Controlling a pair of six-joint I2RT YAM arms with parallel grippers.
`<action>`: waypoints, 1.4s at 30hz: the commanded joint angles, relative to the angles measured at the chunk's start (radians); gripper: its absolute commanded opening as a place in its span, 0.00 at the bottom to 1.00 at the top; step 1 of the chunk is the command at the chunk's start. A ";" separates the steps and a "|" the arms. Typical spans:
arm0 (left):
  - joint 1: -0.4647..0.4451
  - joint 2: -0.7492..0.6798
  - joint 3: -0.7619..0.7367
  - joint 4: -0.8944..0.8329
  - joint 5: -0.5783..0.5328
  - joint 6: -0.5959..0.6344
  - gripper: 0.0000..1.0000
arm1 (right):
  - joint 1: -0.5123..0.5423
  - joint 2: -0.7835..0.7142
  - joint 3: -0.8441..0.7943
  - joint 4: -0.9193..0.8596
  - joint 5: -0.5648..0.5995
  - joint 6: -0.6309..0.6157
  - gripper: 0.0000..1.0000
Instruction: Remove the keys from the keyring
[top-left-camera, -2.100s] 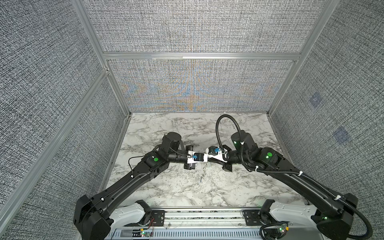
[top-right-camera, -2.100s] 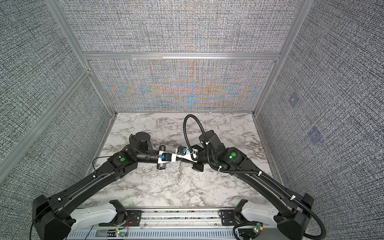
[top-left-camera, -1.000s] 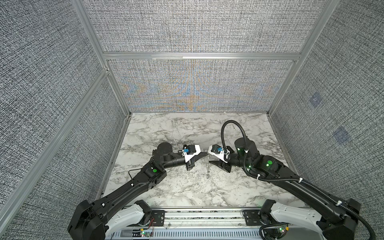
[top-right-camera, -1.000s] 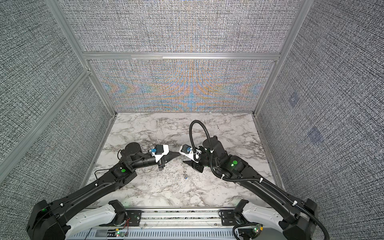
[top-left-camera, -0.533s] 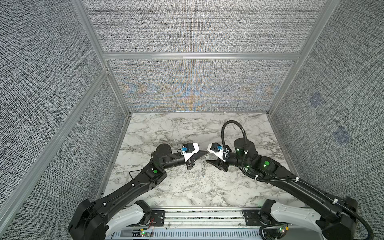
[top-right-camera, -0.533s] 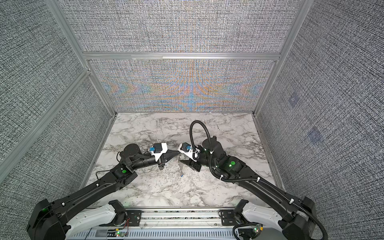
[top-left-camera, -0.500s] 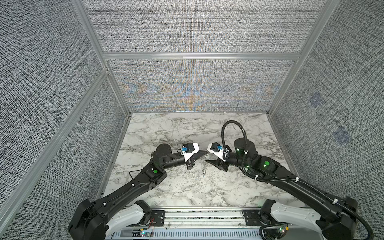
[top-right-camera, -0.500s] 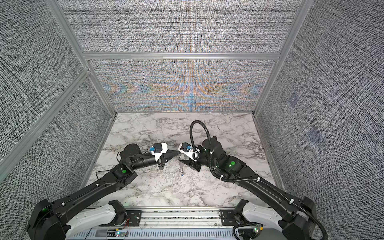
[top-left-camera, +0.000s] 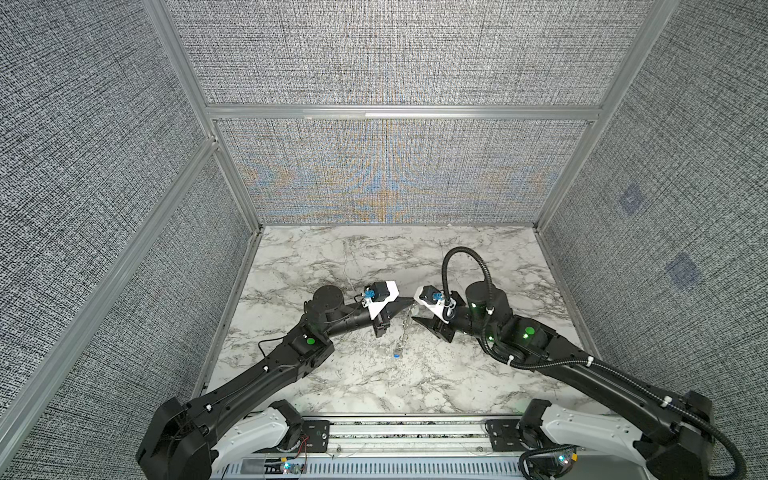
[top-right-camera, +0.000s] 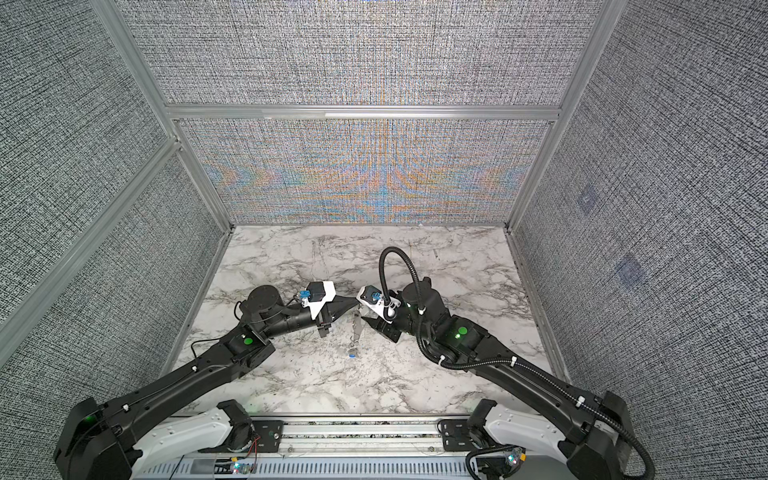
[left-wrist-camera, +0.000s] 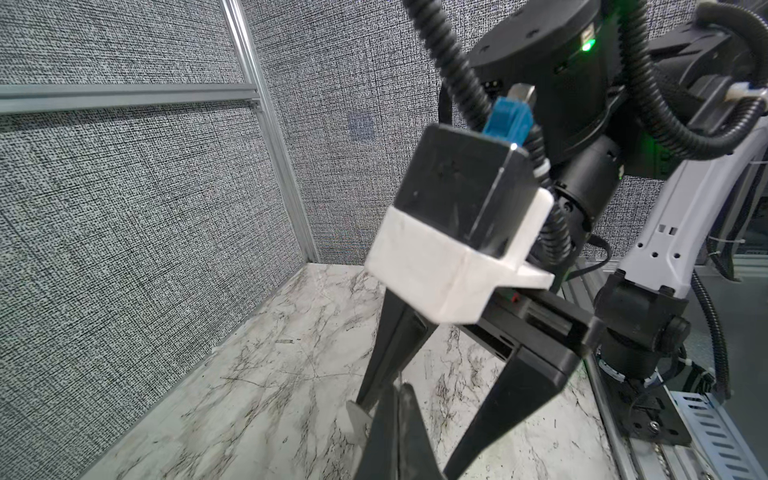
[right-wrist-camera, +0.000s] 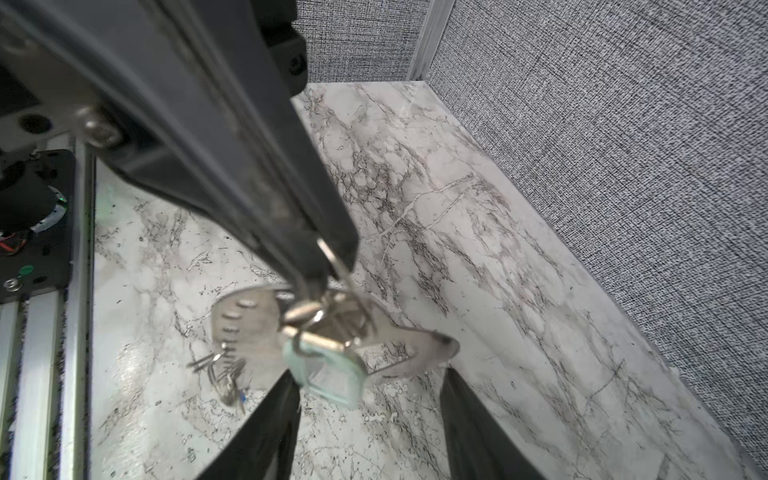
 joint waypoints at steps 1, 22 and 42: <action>-0.001 0.001 0.006 0.018 -0.013 -0.017 0.00 | 0.007 -0.013 -0.011 0.071 0.030 0.003 0.56; -0.001 -0.006 -0.007 0.035 -0.094 -0.069 0.00 | 0.097 0.013 -0.043 0.208 0.283 -0.003 0.57; -0.001 -0.013 -0.013 0.045 -0.117 -0.098 0.00 | 0.165 0.004 -0.123 0.333 0.406 -0.057 0.58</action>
